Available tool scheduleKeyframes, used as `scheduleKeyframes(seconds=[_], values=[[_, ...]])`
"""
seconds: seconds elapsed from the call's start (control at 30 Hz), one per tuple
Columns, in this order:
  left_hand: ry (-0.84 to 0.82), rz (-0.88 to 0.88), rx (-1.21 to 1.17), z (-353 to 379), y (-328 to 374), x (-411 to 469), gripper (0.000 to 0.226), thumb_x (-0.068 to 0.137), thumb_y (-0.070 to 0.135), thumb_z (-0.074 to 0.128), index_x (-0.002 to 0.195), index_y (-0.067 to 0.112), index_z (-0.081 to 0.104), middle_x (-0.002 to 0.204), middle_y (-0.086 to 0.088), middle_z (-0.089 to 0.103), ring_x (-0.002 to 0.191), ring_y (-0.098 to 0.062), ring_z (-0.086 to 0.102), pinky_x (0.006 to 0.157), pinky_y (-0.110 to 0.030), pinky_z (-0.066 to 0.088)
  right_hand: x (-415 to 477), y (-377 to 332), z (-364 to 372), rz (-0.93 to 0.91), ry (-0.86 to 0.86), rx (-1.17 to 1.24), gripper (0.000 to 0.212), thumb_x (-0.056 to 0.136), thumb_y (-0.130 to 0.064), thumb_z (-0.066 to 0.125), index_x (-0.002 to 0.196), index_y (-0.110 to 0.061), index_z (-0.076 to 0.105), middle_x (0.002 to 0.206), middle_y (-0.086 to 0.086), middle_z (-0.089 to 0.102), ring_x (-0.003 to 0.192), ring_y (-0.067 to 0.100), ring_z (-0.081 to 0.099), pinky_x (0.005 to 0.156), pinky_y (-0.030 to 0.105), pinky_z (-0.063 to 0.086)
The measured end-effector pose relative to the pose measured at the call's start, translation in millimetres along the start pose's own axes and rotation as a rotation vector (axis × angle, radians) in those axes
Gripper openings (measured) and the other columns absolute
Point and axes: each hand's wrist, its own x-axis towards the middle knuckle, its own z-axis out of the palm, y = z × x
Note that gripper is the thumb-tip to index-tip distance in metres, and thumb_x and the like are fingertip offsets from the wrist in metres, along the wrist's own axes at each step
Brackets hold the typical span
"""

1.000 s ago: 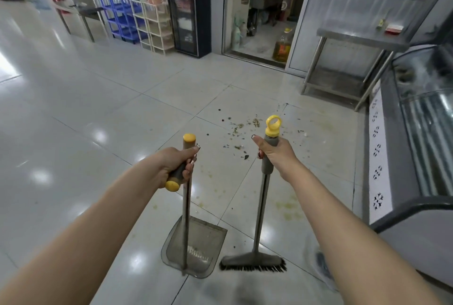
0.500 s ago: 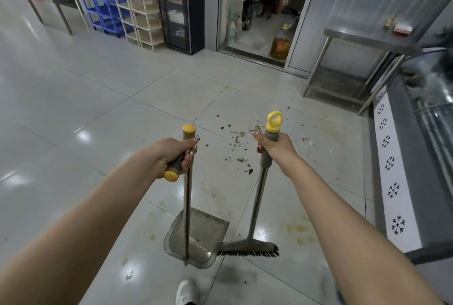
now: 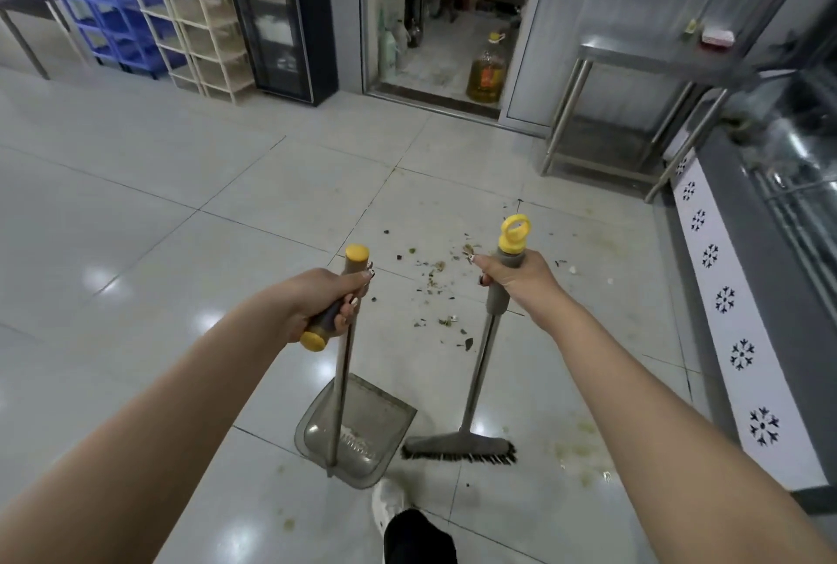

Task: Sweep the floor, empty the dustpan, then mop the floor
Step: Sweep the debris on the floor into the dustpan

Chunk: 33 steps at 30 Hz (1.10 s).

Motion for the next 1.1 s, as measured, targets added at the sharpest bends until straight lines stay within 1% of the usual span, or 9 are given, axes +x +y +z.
scheduleKeyframes(seconds=[0.07,0.17,0.47,0.67,0.77,0.83,0.9,1.0,1.1], values=[[0.005,-0.005,0.019,-12,17,23,0.035,0.096,0.026,0.054,0.065,0.011,0.045,0.045,0.002,0.043,0.031,-0.004,0.039,0.033,-0.010,0.034,30,-3,8,0.003,0.010,0.005,0.022,0.083,-0.022,0.073,0.064,-0.016,0.061,0.055,-0.008,0.064,0.061,0.010,0.060,0.071,0.026,0.046],[0.020,-0.020,0.045,-30,45,63,0.036,0.096,0.027,0.055,0.065,0.011,0.045,0.046,0.002,0.042,0.031,-0.004,0.039,0.033,-0.010,0.035,82,-10,22,0.002,0.015,0.011,0.024,0.083,-0.026,0.072,0.068,-0.012,0.060,0.064,0.001,0.065,0.063,0.013,0.059,0.073,0.029,0.045],[0.055,-0.074,0.072,-81,132,168,0.035,0.094,0.028,0.056,0.066,0.011,0.046,0.053,0.000,0.041,0.032,-0.005,0.040,0.034,-0.011,0.035,215,-38,54,0.055,0.079,0.036,0.028,0.084,-0.028,0.071,0.080,-0.003,0.060,0.065,0.003,0.062,0.060,0.011,0.056,0.059,0.022,0.043],[0.029,-0.110,0.171,-112,178,224,0.033,0.093,0.032,0.058,0.070,0.011,0.047,0.053,0.000,0.041,0.033,-0.006,0.039,0.034,-0.012,0.035,266,-42,68,0.107,0.145,0.018,0.028,0.081,-0.029,0.073,0.078,-0.003,0.064,0.070,0.001,0.065,0.066,0.011,0.060,0.070,0.027,0.044],[-0.012,-0.129,0.184,-126,197,252,0.034,0.093,0.031,0.058,0.068,0.011,0.047,0.055,0.001,0.039,0.032,-0.005,0.037,0.033,-0.012,0.034,286,-38,81,0.158,0.213,0.003,0.041,0.081,-0.029,0.074,0.089,0.011,0.065,0.089,0.019,0.070,0.085,0.027,0.066,0.077,0.038,0.048],[-0.057,-0.144,0.200,-135,207,273,0.034,0.094,0.030,0.057,0.066,0.012,0.047,0.053,0.001,0.039,0.032,-0.004,0.036,0.033,-0.011,0.033,299,-34,93,0.192,0.240,-0.011,0.045,0.081,-0.030,0.073,0.095,0.012,0.065,0.102,0.029,0.065,0.088,0.034,0.063,0.069,0.032,0.047],[-0.094,-0.159,0.226,-146,216,295,0.036,0.094,0.030,0.057,0.065,0.012,0.046,0.052,0.002,0.039,0.031,-0.004,0.036,0.033,-0.011,0.033,310,-32,106,0.234,0.250,-0.027,0.036,0.081,-0.031,0.073,0.089,0.004,0.067,0.092,0.027,0.065,0.080,0.024,0.057,0.059,0.027,0.040],[-0.162,-0.194,0.283,-161,229,327,0.037,0.094,0.030,0.056,0.063,0.013,0.044,0.051,0.002,0.039,0.031,-0.004,0.036,0.033,-0.011,0.033,327,-29,122,0.282,0.334,-0.004,0.026,0.081,-0.026,0.074,0.082,-0.002,0.065,0.076,0.007,0.060,0.077,0.021,0.054,0.058,0.024,0.039],[-0.239,-0.228,0.347,-174,236,354,0.038,0.095,0.030,0.054,0.063,0.013,0.042,0.049,0.003,0.038,0.031,-0.004,0.036,0.034,-0.011,0.031,339,-25,138,0.313,0.430,0.004,0.025,0.081,-0.025,0.074,0.076,-0.005,0.059,0.067,-0.001,0.056,0.069,0.018,0.054,0.058,0.023,0.040]])
